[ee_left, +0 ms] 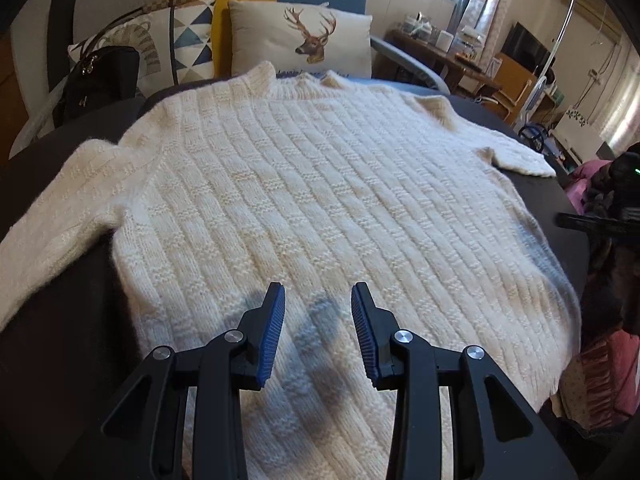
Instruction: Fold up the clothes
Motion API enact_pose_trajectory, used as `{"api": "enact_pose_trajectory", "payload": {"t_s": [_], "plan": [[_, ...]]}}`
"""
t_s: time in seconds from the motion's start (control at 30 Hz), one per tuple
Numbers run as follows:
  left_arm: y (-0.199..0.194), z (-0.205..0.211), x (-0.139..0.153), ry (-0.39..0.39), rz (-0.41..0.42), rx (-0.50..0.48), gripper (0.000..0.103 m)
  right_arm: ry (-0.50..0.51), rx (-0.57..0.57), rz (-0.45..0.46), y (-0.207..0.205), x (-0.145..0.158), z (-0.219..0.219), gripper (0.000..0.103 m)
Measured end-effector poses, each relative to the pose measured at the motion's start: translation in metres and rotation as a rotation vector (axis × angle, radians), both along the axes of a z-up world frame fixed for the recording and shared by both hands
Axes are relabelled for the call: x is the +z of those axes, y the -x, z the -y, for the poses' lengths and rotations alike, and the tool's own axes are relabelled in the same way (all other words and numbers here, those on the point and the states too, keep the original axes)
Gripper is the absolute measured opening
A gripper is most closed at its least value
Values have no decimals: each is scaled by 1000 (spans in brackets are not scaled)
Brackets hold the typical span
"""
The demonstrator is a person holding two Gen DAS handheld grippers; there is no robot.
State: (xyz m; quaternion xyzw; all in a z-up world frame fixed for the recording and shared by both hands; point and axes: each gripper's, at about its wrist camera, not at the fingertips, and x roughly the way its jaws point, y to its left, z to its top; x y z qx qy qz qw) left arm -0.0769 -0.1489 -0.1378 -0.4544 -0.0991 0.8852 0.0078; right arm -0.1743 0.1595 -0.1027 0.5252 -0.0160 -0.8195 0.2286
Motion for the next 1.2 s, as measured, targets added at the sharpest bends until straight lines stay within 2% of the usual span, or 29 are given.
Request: {"api": "enact_pose_trajectory", "payload": {"t_s": [0.1,0.17,0.2,0.23,0.33,0.5,0.6,0.7,0.77,0.87,0.97,1.07,1.2], "plan": [[-2,0,-7,11,21,-2,37,-98,-11,5,23,-22,20,20],[-2,0,-13,23,42,0,37,-163,34,-13,27,-30,31,19],[0,2,-18,33,56,4,37,-195,59,-23,29,-34,37,16],[0,2,-21,42,64,4,37,-223,80,-36,27,-33,41,6],[6,1,-23,70,73,4,37,-380,126,-113,23,-34,53,5],[19,3,-24,99,72,16,39,-423,99,-114,34,-40,47,4],[23,5,-21,86,74,21,39,-392,86,-98,37,-37,45,5],[2,18,-4,-30,28,35,39,-315,82,-111,27,-14,43,11],[-17,29,9,-110,-7,55,39,-253,92,-139,12,7,44,21],[-57,50,30,-205,-60,114,39,-98,214,-138,-27,30,60,21],[-108,61,44,-223,-97,158,39,-4,384,-108,-76,35,89,21],[-152,61,38,-218,-68,190,39,59,535,-69,-124,25,125,21],[-198,42,15,-234,-4,194,39,60,662,-51,-165,12,163,21]]}}
